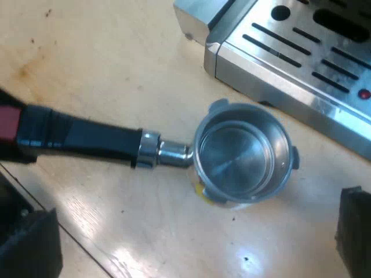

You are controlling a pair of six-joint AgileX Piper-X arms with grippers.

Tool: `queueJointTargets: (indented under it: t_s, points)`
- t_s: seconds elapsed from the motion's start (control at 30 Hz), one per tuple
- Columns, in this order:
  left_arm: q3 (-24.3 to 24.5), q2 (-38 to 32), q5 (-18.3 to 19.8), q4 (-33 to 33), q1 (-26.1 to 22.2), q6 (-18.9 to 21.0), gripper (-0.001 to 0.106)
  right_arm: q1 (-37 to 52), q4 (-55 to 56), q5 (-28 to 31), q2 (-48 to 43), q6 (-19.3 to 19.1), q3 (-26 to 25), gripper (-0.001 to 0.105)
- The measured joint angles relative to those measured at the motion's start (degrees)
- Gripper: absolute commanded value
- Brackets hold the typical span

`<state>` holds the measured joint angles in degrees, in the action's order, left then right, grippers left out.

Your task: Put the handle in the coffee machine

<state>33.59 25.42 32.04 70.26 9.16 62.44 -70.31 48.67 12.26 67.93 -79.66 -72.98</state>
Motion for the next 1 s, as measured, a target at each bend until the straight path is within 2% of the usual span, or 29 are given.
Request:
queueJointTargets:
  t_s: [0.13, 0.2, 0.23, 0.27, 0.3, 0.43, 0.5, 0.63, 0.8, 0.93, 1.0]
  points:
    - [0.10, -0.78, -0.99, 0.45, -0.86, -0.10, 0.000, -1.97, -1.76, 7.79, 0.00, 1.12, 1.69, 0.098]
    - [0.28, -0.91, -0.99, 0.64, -2.94, -0.10, 0.000, -3.79, -2.84, 14.04, 0.00, 1.57, 2.74, 0.098]
    - [0.31, -0.91, -0.86, 0.76, -3.42, -0.10, 0.000, -3.79, -2.97, 14.60, 0.00, 1.57, 2.82, 0.098]
    - [0.38, -0.91, -0.73, 0.96, -4.67, -0.10, 0.000, -4.36, -3.32, 15.92, 0.00, 1.78, 3.01, 0.098]
    - [0.42, -0.91, -0.75, 1.11, -6.69, -0.23, 0.000, -6.36, -6.18, 22.39, 0.00, 2.48, 3.91, 0.098]
    - [0.42, -0.91, -0.48, 1.29, -11.24, -2.05, 0.000, -8.64, -10.38, 29.11, 0.00, 3.14, 5.33, 0.098]
    - [0.42, -0.91, 0.66, 1.29, -15.43, -4.43, 0.000, -9.41, -13.77, 32.77, 0.36, 3.92, 6.89, 0.098]
    - [0.42, -0.91, 2.86, 1.16, -20.30, -6.17, 0.000, -9.37, -17.39, 34.69, 2.45, 3.95, 7.88, 0.098]
    - [0.42, -0.69, 6.10, -1.96, -27.09, -7.13, 0.000, -9.37, -24.91, 40.09, 7.15, 4.02, 7.94, 0.098]
    - [0.61, 1.77, 10.21, -3.11, -29.88, -8.94, 0.000, -9.37, -29.39, 42.20, 10.06, 4.02, 7.94, 0.098]
    - [0.57, 4.90, 12.16, -3.28, -30.57, -11.45, 0.000, -9.37, -31.90, 42.47, 11.60, 4.02, 7.94, 0.098]
